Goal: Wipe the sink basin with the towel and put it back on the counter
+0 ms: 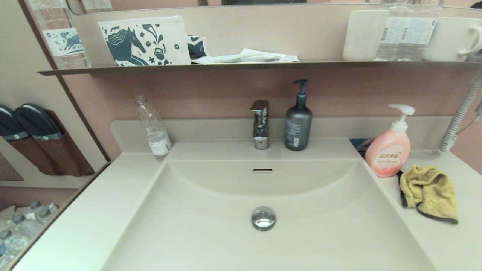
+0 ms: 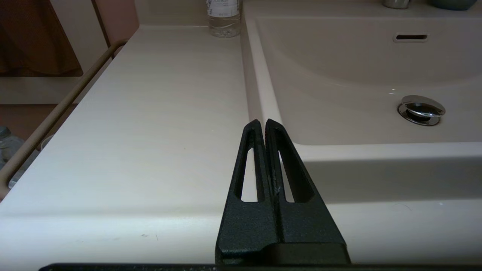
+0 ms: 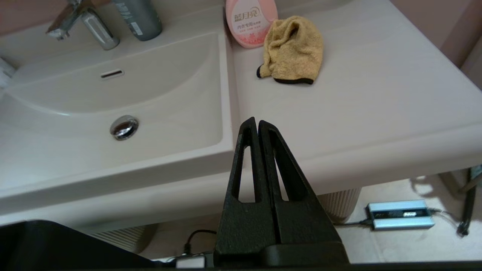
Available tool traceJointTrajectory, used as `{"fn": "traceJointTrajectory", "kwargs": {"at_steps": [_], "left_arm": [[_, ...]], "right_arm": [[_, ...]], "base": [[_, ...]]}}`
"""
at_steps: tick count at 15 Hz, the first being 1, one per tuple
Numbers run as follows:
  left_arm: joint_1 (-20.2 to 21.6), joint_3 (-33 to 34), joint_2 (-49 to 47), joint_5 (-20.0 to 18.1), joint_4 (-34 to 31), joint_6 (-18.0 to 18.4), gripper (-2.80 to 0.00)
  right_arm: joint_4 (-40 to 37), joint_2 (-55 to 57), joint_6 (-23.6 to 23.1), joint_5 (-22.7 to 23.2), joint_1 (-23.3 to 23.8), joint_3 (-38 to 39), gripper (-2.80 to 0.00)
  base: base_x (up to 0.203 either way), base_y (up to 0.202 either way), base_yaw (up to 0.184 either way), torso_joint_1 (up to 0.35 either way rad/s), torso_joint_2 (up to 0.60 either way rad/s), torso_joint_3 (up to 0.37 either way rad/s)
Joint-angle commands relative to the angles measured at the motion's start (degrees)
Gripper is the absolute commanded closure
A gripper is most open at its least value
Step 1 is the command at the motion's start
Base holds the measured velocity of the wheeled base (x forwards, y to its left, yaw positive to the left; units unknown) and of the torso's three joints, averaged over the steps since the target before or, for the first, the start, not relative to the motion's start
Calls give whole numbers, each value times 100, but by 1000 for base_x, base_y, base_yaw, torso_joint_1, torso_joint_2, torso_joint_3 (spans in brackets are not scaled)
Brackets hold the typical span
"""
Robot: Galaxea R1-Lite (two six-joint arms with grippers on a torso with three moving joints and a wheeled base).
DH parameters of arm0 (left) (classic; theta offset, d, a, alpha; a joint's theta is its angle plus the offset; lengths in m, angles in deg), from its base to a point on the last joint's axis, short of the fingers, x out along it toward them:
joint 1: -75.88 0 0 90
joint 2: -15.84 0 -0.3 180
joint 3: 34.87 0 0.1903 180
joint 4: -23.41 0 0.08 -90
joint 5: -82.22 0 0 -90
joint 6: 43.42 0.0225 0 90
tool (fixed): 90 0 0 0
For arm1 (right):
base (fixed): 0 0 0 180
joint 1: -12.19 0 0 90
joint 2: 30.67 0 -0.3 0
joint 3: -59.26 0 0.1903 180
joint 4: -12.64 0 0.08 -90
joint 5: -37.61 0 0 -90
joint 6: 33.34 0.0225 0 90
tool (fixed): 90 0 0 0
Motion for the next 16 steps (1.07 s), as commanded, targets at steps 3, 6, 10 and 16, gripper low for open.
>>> {"fn": "traceJointTrajectory", "kwargs": {"at_steps": [3,6,10,16], "left_arm": [[1,0,0,2,-1,-2,0],[1,0,2,2,-1,-2,0],[1,0,0,2,-1,-2,0],[1,0,2,2,-1,-2,0]], "right_arm": [[634,-745,-350,-1,-21,933,0],[1662,-1164,-455,18,-12,2031,0],[2942,-1577,-968,0,3,3535,0],[4907,-1648,-1507,-238,8,5555,0]], "base": [[0,0,0,0,0,0],[0,0,0,0,0,0],[0,0,0,0,0,0],[0,0,0,0,0,0]]}}
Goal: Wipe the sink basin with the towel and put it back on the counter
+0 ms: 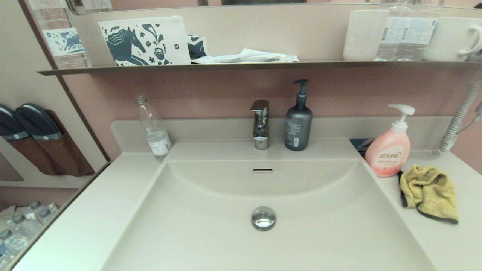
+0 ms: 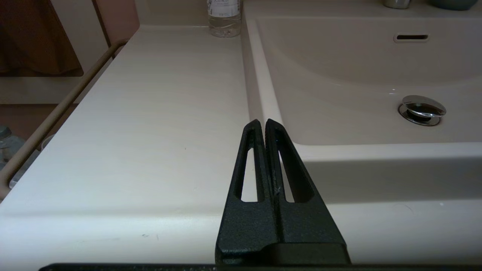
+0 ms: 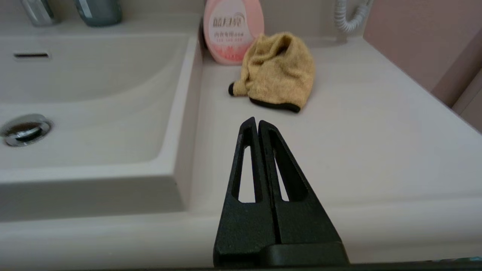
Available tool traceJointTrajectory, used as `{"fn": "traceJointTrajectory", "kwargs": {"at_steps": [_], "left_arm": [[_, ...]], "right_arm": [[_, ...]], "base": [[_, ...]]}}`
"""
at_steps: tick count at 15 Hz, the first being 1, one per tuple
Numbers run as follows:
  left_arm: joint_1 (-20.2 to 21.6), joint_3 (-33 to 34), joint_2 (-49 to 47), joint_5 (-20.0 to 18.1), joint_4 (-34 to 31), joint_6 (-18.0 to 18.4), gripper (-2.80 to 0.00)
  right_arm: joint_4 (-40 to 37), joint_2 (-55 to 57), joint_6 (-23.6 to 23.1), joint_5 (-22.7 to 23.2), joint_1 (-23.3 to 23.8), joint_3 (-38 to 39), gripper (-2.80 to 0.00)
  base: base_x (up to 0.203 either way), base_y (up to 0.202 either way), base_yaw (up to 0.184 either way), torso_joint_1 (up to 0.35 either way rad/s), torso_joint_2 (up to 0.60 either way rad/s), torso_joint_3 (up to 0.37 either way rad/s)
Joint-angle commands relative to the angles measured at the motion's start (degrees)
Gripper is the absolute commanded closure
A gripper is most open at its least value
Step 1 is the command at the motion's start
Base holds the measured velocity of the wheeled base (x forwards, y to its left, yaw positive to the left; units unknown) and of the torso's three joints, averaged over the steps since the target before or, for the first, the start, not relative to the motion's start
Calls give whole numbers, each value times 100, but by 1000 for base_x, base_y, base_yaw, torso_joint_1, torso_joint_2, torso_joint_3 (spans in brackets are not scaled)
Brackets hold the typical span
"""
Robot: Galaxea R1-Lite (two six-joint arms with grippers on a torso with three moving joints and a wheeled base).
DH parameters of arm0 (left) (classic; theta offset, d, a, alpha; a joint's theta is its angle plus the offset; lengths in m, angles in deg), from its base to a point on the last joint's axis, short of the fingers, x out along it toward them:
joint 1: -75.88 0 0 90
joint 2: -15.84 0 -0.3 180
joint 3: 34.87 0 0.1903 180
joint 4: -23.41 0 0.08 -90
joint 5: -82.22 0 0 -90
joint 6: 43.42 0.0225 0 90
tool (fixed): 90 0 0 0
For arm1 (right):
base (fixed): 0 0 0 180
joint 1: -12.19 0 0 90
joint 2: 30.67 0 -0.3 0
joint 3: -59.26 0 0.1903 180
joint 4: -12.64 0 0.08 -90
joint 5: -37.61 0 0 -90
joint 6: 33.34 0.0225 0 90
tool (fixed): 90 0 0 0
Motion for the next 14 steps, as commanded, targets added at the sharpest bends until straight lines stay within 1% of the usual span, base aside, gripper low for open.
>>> {"fn": "traceJointTrajectory", "kwargs": {"at_steps": [1,3,5,7,9,14], "left_arm": [[1,0,0,0,-2,-1,0],[1,0,2,0,-2,-1,0],[1,0,2,0,-2,-1,0],[1,0,2,0,-2,-1,0],[1,0,0,0,-2,-9,0],[1,0,2,0,-2,-10,0]], "right_arm": [[325,-18,-19,-8,2,555,0],[465,-18,-34,7,2,792,0],[476,-18,-95,50,2,845,0],[485,-20,-92,190,2,983,0],[826,-18,-61,267,-4,1119,0],[836,-18,-86,326,-16,1129,0]], "base": [[0,0,0,0,0,0],[0,0,0,0,0,0],[0,0,0,0,0,0],[0,0,0,0,0,0],[0,0,0,0,0,0],[0,0,0,0,0,0]]}}
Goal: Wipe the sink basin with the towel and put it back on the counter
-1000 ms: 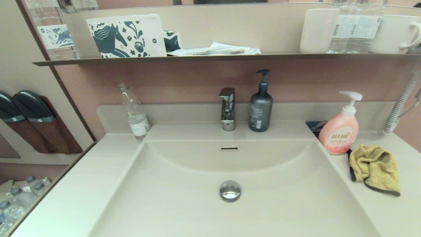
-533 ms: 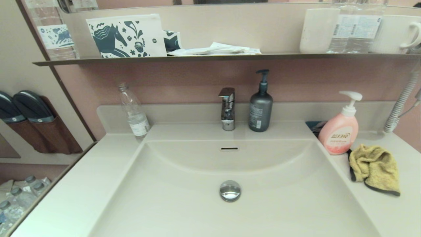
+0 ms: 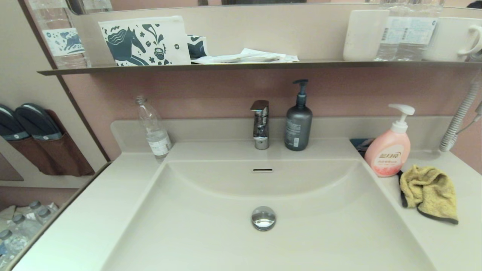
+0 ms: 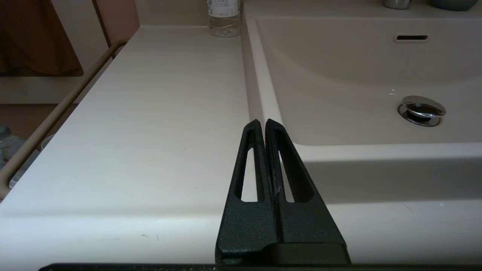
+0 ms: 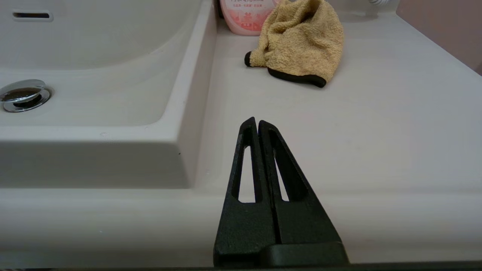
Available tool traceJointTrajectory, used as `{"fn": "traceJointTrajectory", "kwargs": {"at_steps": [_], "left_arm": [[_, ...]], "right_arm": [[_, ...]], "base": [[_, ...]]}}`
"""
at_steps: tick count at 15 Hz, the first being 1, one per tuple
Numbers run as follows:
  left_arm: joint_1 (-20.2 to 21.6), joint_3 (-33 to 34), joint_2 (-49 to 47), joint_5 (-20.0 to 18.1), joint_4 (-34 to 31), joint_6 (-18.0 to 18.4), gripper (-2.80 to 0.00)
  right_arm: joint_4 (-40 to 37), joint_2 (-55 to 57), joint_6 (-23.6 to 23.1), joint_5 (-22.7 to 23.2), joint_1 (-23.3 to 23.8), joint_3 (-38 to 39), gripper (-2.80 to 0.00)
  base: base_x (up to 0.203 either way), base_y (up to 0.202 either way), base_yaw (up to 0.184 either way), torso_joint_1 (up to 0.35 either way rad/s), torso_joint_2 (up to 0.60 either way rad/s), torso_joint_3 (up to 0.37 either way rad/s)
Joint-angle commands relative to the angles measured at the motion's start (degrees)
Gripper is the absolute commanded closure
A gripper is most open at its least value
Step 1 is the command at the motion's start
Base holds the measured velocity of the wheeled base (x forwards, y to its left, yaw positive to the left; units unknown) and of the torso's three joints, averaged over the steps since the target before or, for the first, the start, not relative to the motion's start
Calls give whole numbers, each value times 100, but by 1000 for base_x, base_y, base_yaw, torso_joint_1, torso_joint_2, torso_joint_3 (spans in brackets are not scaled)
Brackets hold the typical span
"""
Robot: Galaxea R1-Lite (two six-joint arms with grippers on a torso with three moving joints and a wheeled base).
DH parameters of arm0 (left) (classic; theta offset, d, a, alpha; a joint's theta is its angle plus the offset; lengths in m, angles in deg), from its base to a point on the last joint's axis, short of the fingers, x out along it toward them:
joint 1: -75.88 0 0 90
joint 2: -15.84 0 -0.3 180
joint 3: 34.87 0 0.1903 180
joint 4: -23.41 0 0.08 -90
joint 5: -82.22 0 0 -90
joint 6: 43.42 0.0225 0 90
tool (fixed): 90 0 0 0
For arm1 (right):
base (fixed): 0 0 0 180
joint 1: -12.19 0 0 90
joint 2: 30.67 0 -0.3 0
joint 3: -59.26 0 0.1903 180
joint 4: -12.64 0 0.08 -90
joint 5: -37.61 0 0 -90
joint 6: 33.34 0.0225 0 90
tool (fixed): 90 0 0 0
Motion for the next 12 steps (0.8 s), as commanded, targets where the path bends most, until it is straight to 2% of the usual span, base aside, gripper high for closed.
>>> {"fn": "traceJointTrajectory", "kwargs": {"at_steps": [1,12], "left_arm": [[1,0,2,0,-2,-2,0],[1,0,2,0,-2,-2,0]], "right_arm": [[9,4,2,-2,0,12,0],[9,4,46,-20,0,12,0]], "base": [[0,0,0,0,0,0],[0,0,0,0,0,0]]}}
